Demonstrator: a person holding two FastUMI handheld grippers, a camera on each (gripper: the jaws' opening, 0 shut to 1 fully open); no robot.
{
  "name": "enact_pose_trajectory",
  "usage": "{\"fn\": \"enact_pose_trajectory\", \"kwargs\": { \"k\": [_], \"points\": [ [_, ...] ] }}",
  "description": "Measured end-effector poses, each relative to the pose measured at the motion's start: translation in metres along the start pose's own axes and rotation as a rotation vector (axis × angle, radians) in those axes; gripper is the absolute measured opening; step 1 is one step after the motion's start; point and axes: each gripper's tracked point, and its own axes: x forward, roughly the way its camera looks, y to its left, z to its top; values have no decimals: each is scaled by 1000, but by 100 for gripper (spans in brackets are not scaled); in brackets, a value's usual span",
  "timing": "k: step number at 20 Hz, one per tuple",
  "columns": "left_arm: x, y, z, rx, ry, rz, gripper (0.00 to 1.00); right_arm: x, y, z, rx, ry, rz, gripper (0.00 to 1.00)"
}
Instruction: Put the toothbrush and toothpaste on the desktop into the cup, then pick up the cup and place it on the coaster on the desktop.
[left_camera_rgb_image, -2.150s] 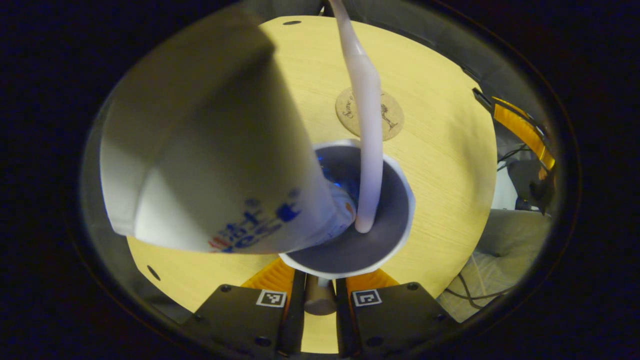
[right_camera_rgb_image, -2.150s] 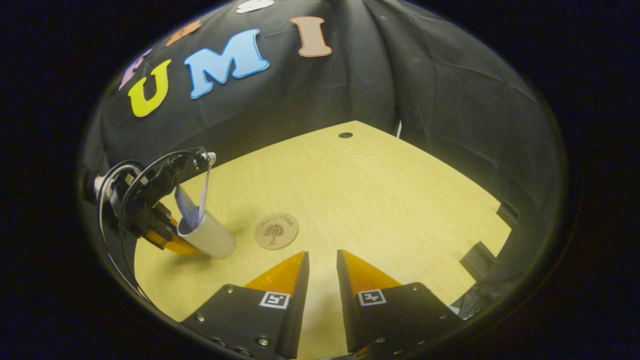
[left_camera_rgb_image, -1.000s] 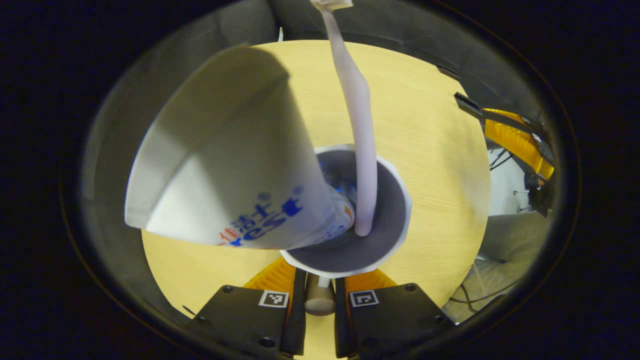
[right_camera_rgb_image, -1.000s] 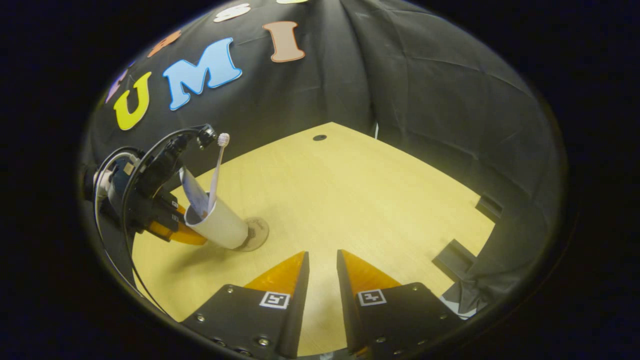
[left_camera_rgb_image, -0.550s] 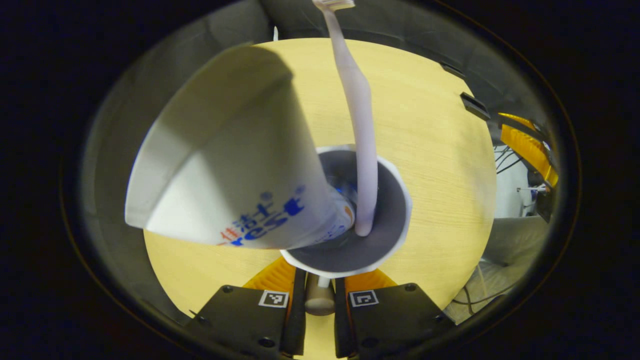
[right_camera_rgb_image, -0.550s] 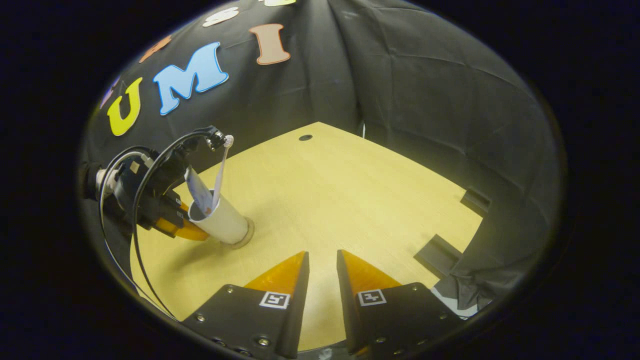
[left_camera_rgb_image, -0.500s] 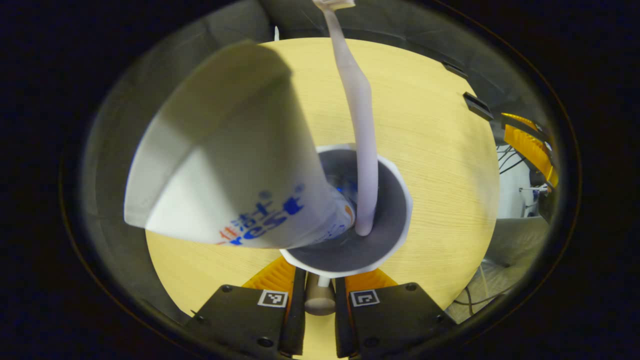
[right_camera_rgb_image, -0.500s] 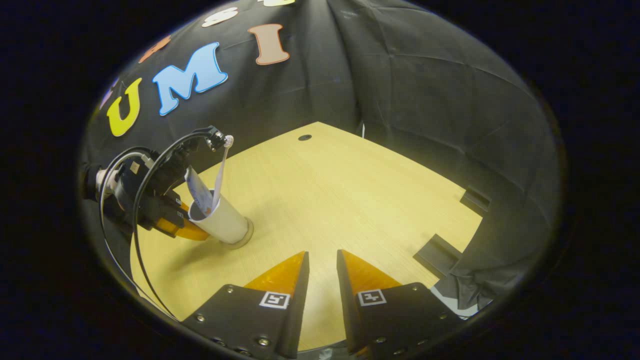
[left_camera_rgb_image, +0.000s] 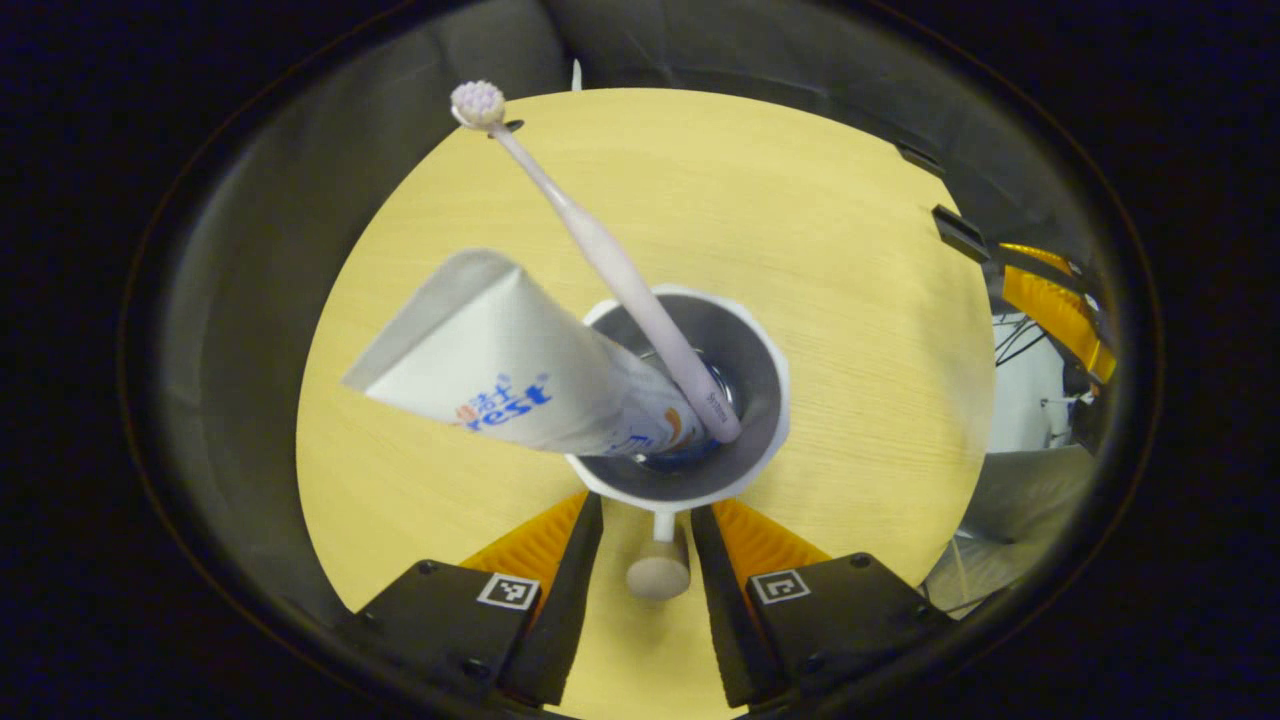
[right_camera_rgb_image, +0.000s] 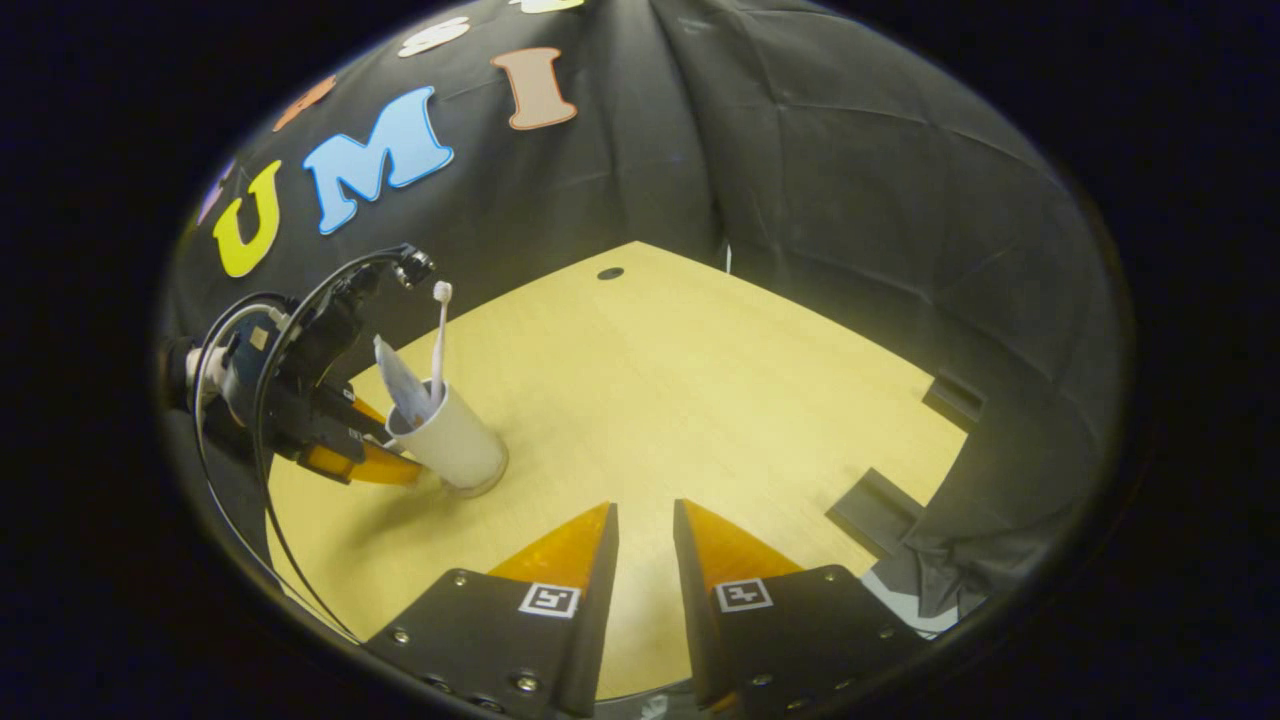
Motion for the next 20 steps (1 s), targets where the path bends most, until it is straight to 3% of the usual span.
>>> {"fn": "enact_pose_trajectory", "kwargs": {
  "k": [2, 4, 5, 9, 13, 15, 16, 18, 19, 20],
  "points": [
    [-6, -4, -2, -49, -28, 10, 65, 0, 9, 8, -23, -8, 16, 35],
    [-18, -8, -3, -115, -82, 22, 60, -2, 18, 18, -48, -23, 41, 35],
    [-27, -7, -6, -145, -110, 24, 63, -3, 24, 25, -67, -35, 53, 35],
    [-97, 5, -29, -312, -286, 85, 63, -12, 58, 61, -181, -95, 124, 35],
    [-178, 35, -44, -464, -517, 282, 65, -30, 113, 108, -249, -193, 242, 31],
    [-213, 35, -56, -541, -611, 348, 65, -44, 143, 134, -272, -253, 302, 30],
    [-229, 35, -55, -570, -654, 384, 66, -52, 156, 146, -286, -285, 328, 35],
    [-261, 32, -58, -615, -736, 447, 62, -72, 179, 167, -321, -343, 372, 35],
    [-278, 29, -59, -633, -775, 481, 65, -83, 188, 173, -332, -368, 396, 39],
    [-299, 27, -60, -652, -813, 522, 64, -95, 198, 178, -335, -388, 418, 35]
  ]
}}
